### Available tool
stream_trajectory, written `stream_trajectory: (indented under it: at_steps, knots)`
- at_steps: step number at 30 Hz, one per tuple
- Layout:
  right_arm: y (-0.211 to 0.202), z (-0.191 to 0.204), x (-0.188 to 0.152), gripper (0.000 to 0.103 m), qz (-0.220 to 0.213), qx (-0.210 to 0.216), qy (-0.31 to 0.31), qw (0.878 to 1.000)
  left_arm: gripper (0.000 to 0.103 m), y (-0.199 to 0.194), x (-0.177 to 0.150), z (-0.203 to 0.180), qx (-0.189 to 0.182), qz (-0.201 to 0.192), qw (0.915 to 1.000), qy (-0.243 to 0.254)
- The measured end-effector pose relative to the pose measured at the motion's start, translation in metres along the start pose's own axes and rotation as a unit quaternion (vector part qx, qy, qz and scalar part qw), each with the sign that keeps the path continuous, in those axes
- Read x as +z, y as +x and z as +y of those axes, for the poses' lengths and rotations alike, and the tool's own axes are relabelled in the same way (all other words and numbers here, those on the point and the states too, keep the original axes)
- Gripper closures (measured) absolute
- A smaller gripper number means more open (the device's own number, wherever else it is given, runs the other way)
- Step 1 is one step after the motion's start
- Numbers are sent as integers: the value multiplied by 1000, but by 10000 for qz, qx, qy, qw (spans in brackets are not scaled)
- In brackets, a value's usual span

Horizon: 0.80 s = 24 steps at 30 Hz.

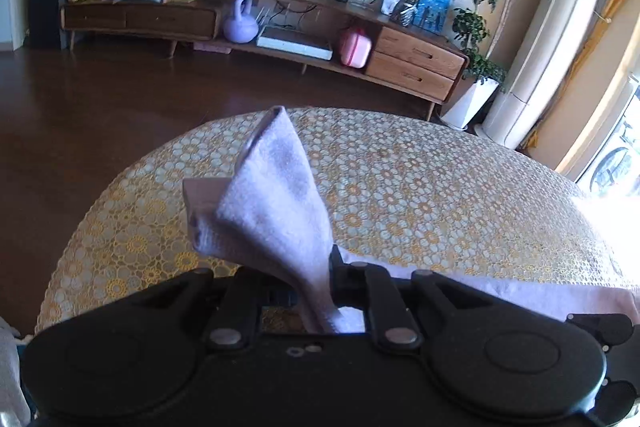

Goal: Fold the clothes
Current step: 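Carry the held end over the strip with the left tool toward the right tool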

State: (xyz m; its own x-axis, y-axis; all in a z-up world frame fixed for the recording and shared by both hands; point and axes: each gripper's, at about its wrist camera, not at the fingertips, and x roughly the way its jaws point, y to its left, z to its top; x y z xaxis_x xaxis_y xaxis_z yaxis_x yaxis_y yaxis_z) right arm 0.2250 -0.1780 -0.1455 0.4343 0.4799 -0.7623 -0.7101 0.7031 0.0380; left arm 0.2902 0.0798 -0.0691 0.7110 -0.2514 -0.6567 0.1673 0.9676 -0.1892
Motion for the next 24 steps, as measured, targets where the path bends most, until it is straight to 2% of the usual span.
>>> stream_trajectory:
  at_steps: [6, 11, 17, 24]
  knots:
    - [-25, -5, -10, 39, -99, -113, 82, 9999, 0, -27, 15, -72, -271, -267, 9967, 719]
    - [-59, -26, -35, 39, -145, -308, 340, 9988, 0, -30, 1, -135, -658, -307, 9902, 1196]
    - [-92, -50, -66, 39, 60, -621, 486, 9969, 0, 2, -40, -188, -1095, 90, 9828, 1486]
    - [-109, -67, -100, 39, 142, -751, 729, 9944, 0, 49, -86, -215, -1106, 610, 9772, 1706]
